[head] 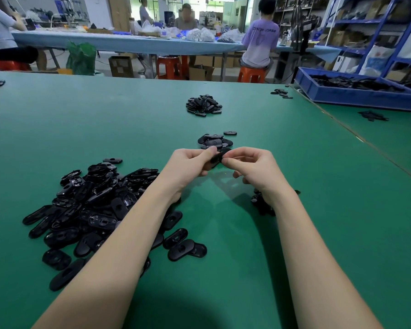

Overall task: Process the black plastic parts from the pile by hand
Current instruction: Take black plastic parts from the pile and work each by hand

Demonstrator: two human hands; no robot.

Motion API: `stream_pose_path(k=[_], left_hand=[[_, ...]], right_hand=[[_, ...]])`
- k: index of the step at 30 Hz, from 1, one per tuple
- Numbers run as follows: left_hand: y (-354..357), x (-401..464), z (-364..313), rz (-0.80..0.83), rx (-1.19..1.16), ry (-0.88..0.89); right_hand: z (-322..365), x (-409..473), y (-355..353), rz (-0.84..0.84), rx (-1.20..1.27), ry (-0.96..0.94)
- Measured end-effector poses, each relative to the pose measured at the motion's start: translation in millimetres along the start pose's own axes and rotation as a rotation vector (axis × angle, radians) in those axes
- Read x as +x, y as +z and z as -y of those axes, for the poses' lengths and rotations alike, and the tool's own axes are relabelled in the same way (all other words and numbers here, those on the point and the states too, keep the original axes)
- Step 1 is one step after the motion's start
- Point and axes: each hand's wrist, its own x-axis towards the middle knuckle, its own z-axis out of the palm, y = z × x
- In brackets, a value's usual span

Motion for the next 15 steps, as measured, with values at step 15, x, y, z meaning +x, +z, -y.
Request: stream_pose_path(k=[15], left_hand=[[-4.1,-7.5,-5.0,0.048,-0.133,0.02]], right_hand=[[1.8,0.4,-0.3,0.03,-0.002,0.126]])
